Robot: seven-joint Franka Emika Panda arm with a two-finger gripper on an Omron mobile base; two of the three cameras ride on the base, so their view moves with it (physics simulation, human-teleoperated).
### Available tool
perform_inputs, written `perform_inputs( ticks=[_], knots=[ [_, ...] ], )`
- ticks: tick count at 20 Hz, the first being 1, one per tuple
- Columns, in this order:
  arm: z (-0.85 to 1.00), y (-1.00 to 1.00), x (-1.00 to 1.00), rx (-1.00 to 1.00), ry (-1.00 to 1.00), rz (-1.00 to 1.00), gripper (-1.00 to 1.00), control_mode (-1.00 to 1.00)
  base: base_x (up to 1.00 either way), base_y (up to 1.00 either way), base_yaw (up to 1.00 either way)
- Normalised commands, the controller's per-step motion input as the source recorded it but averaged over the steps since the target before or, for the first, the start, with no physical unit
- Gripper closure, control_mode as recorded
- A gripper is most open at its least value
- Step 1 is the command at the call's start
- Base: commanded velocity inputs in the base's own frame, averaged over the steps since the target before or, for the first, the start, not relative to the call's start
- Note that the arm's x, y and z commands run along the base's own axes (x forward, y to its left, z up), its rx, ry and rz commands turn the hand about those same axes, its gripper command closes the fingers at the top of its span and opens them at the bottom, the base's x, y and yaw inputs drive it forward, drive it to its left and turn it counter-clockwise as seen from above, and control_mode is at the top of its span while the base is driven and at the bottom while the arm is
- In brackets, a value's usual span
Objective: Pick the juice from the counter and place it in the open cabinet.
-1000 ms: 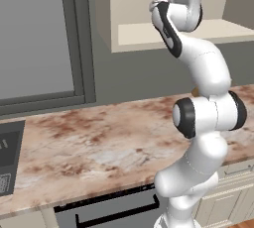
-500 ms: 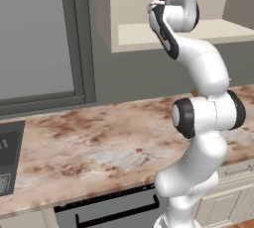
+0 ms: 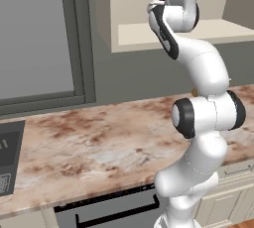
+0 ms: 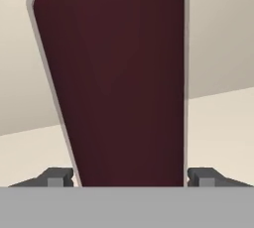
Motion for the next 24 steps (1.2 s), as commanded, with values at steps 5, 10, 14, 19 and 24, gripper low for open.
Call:
perform_inputs(
  ticks=[5, 10, 14, 19, 24],
  knots=[
    [0.00, 0.00, -0.02, 0.00, -0.01, 0.00, -1.00, -1.00, 0.00, 0.00, 0.00],
    [0.20, 0.00, -0.44, 0.00, -0.04, 0.02, -1.00, -1.00, 0.00, 0.00, 0.00],
    [0.07, 0.00, -0.61, 0.00, 0.00, 0.01, -1.00, -1.00, 0.00, 0.00, 0.00],
    [0.00, 0.00, -0.69, 0.00, 0.00, 0.01, -1.00, -1.00, 0.00, 0.00, 0.00],
    [0.00, 0.00, -0.85, 0.00, 0.00, 0.01, -1.00, -1.00, 0.00, 0.00, 0.00]
  ],
)
